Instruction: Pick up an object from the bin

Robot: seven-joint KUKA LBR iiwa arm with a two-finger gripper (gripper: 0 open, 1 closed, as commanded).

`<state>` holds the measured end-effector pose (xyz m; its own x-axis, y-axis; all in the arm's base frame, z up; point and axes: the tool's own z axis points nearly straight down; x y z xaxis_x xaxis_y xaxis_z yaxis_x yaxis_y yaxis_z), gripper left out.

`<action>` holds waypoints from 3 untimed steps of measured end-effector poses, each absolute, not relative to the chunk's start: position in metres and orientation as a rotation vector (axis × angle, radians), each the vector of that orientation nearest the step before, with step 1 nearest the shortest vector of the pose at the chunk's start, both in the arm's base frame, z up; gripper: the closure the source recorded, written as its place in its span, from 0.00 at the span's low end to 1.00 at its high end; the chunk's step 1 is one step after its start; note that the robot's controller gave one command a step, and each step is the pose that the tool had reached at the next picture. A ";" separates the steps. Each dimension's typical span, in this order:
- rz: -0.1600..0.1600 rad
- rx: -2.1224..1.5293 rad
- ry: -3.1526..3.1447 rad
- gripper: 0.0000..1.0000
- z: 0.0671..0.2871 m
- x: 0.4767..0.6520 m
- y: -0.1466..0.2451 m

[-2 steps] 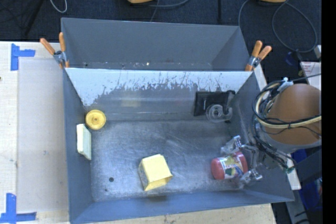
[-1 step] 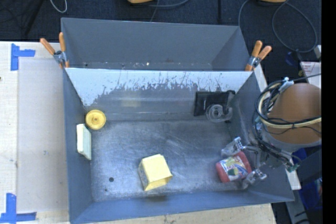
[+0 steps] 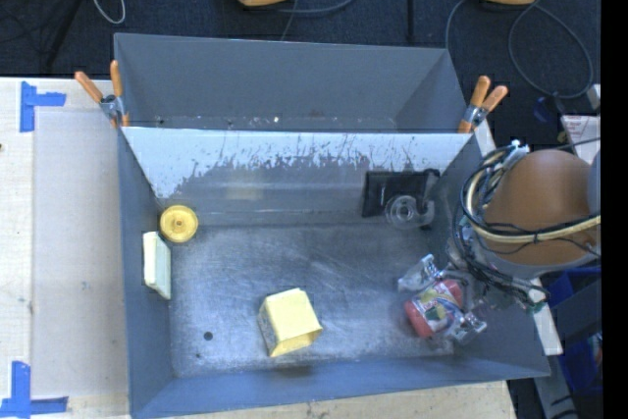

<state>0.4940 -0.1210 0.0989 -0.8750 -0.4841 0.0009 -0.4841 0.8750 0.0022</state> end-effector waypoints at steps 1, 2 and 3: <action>-0.005 1.012 -2.976 0.00 0.073 0.502 -0.128; 0.002 1.126 -2.928 1.00 0.074 0.513 -0.124; 0.002 1.127 -2.928 1.00 0.074 0.513 -0.124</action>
Offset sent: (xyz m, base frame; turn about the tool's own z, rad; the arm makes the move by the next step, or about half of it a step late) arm 0.0179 -0.0017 -0.0289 -0.2319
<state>0.5130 -0.1241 0.0741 -0.7421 -0.6702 0.0044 -0.6703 0.7421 0.0003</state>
